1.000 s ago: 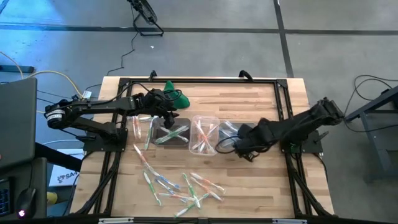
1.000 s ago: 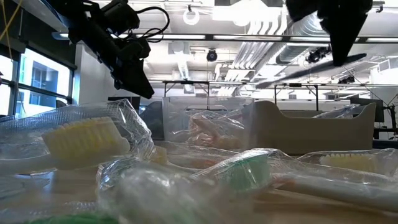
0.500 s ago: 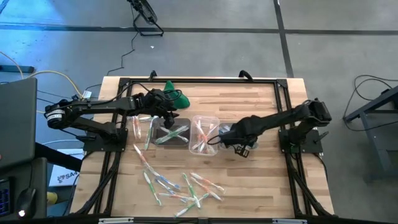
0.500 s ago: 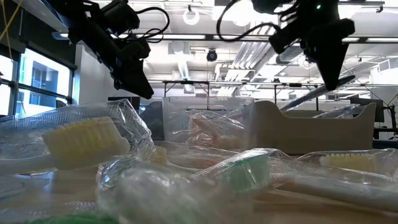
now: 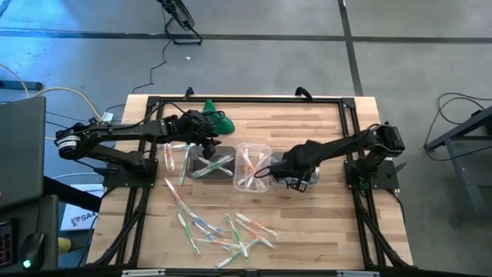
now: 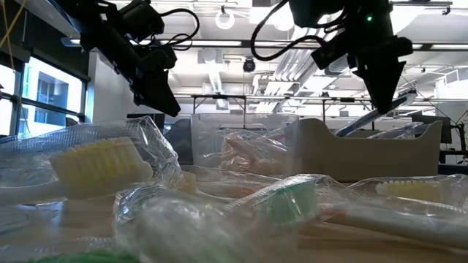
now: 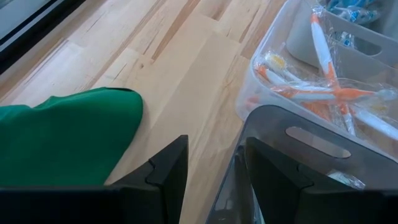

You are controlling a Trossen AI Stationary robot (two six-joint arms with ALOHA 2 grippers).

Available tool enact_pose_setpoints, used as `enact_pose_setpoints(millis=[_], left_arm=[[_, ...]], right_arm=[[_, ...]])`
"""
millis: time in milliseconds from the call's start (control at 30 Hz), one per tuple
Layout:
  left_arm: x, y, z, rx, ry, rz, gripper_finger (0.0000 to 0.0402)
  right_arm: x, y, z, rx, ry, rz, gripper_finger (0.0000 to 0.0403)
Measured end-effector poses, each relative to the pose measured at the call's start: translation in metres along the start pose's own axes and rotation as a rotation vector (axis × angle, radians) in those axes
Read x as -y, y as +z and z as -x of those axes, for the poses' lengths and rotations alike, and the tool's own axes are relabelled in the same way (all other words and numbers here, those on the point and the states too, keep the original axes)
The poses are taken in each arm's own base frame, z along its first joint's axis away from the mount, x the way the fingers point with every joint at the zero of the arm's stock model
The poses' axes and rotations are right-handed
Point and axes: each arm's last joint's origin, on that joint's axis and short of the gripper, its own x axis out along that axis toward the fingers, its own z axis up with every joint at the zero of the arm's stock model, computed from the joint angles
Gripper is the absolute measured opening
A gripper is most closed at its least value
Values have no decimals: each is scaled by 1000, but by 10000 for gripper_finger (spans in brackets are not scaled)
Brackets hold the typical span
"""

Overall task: Pick & Place Toothbrushes
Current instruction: Put the blue toothbrush into the gray bin, then put the orange toothbrush into the transparent bin

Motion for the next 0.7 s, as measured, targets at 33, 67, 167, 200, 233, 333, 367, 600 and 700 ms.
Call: enact_pose_setpoints(millis=[33, 67, 167, 200, 233, 333, 367, 600, 700], left_arm=[[0, 0, 0, 0, 0, 0, 155], [0, 0, 0, 0, 0, 0, 155], [0, 0, 0, 0, 0, 0, 155], [0, 0, 0, 0, 0, 0, 155], [0, 0, 0, 0, 0, 0, 155], [0, 0, 0, 0, 0, 0, 155], [0, 0, 0, 0, 0, 0, 155], [0, 0, 0, 0, 0, 0, 155], [0, 0, 0, 0, 0, 0, 155]], right_arm=[[-1, -1, 0, 1, 0, 5, 154], [-2, -2, 1, 2, 0, 10, 155], [-5, -6, 2, -5, -11, 28, 148], [-6, -7, 2, -11, -19, 33, 142], [-6, -9, 2, -19, -27, 37, 136], [-5, -14, 3, -42, -59, 18, 111], [-6, -15, 4, -46, -59, 8, 102], [-28, -20, 7, -23, 96, 29, 50], [-41, -22, 9, 19, 165, 54, 34]])
